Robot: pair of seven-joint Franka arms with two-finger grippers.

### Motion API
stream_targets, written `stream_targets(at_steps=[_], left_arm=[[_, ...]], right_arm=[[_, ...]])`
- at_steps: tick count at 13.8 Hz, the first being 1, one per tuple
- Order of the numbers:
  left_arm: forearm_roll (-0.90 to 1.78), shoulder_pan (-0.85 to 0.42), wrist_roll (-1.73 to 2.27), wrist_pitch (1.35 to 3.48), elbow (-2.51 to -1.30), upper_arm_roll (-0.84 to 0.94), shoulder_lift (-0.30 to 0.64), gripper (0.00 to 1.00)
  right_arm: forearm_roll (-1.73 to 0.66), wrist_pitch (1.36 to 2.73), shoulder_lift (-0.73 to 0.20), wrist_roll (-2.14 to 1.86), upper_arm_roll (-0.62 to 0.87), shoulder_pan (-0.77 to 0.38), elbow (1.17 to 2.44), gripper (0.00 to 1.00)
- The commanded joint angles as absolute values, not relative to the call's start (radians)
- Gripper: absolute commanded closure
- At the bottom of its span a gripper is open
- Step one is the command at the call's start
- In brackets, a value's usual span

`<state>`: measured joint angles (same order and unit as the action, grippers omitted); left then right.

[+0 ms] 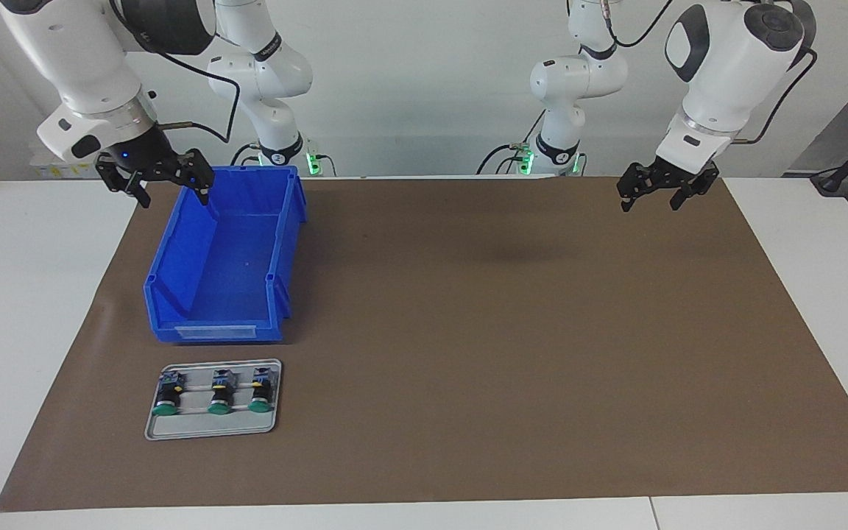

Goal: Place and press button with both arms
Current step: 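Reach the right gripper down to the green button on the metal tray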

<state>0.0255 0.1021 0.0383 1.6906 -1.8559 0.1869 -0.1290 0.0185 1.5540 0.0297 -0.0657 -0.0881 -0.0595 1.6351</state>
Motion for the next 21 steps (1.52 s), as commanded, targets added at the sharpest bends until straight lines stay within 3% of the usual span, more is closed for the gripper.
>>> stream_targets(at_steps=[1, 9, 13, 15, 21], left_arm=[[0.021, 0.110, 0.034, 1.689, -1.873, 0.192, -0.150, 0.01], [0.021, 0.110, 0.034, 1.689, -1.873, 0.192, -0.150, 0.01], [0.021, 0.110, 0.034, 1.689, -1.873, 0.192, -0.150, 0.01], [0.021, 0.110, 0.034, 1.689, -1.873, 0.192, -0.150, 0.01], [0.021, 0.110, 0.034, 1.689, -1.873, 0.192, -0.150, 0.01]], right_arm=[[0.006, 1.571, 0.058, -0.087, -0.081, -0.051, 1.671, 0.00], [0.006, 1.585, 0.058, -0.081, -0.083, -0.041, 1.674, 0.00], [0.006, 1.741, 0.026, -0.089, -0.083, -0.043, 1.690, 0.00], [-0.001, 1.784, -0.050, -0.086, -0.081, -0.040, 1.645, 0.00], [-0.001, 2.032, -0.404, -0.086, -0.081, -0.032, 1.488, 0.00]])
